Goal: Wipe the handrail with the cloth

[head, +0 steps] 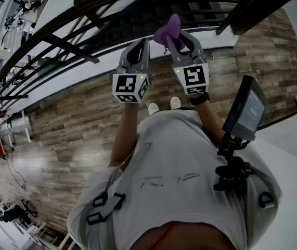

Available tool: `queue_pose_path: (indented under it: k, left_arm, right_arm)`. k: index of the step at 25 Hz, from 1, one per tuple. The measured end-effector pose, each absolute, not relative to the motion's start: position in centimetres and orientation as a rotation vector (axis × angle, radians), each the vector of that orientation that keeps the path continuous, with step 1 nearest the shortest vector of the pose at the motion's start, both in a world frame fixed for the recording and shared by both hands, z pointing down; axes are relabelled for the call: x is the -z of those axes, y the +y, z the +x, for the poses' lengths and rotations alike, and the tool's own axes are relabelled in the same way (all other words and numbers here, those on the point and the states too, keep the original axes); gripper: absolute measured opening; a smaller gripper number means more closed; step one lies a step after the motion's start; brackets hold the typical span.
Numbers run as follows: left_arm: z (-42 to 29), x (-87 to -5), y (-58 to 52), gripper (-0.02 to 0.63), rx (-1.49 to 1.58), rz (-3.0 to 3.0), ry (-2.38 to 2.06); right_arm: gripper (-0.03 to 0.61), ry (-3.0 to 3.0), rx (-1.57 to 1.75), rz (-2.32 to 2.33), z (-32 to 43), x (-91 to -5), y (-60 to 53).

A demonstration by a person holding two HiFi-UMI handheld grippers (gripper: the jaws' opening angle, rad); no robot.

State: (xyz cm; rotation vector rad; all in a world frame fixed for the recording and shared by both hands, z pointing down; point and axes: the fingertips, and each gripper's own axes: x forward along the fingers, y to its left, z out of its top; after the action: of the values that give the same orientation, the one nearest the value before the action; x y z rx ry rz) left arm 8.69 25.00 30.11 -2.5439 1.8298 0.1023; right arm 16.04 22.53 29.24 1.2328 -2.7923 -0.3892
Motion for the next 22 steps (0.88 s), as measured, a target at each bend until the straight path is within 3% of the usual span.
queue_pose_path:
  k: [22]
  left_arm:
    - [7.9,-29.4,23.1,0.002,-0.091,-2.464,1.917]
  right_arm:
    - [0.075,-2.920,0.365,1.145,15.4,-27.9,20.6]
